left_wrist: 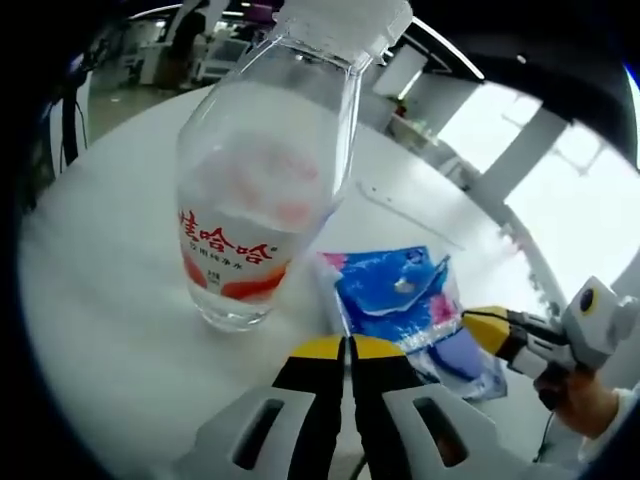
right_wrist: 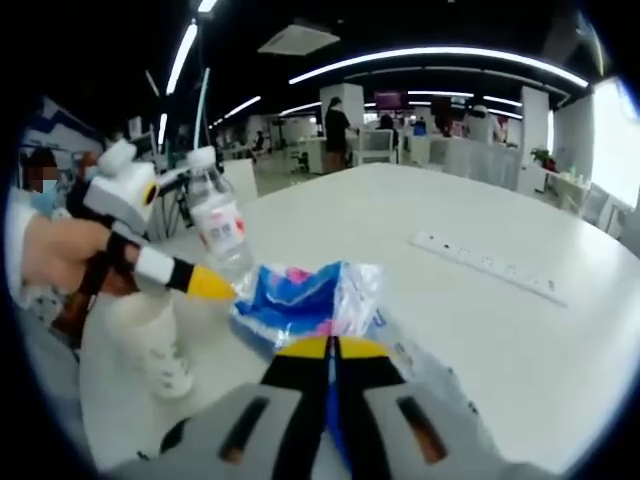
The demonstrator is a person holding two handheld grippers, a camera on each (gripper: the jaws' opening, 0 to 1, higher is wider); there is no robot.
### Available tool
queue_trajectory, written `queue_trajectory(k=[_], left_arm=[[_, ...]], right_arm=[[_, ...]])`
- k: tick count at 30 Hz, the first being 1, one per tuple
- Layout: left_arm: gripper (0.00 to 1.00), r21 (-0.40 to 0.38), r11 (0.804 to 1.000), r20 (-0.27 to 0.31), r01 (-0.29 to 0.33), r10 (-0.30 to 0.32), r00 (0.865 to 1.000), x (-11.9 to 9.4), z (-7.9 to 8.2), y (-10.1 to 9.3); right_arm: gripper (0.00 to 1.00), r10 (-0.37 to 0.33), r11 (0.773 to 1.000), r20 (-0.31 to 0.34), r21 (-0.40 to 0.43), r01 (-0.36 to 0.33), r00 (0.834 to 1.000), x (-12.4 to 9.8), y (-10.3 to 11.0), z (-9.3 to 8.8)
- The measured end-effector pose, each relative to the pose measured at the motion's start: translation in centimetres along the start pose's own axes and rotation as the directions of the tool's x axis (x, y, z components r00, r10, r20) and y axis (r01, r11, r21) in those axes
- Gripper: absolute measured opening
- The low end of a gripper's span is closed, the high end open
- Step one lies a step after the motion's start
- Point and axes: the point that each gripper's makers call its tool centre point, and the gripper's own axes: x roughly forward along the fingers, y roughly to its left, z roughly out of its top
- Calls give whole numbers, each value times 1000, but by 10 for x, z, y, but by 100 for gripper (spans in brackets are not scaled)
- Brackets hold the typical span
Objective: Arrange the tabletop items into an orderly group along one side of the table until the central work area is clear of visible clutter.
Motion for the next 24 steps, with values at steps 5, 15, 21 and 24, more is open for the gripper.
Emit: queue_trajectory(k=[5,15,21,24], left_arm=[[0,5,1000,7,4,-4,1000,-1,1,-2],[0,27,1000,28,16,-17,999,-6,7,-7],[0,42,999,44,17,-19,999,-13,13,-12],[0,49,999,55,19,-21,998,-16,18,-14]], right_arm=[[0,9,1000,5,-12,-9,1000,0,5,2],[0,-4,1000,22,-19,4,1000,-7,3,9],[0,-12,1000,36,-28,13,999,-13,3,17],[0,-15,1000,44,-26,16,999,-16,2,21]])
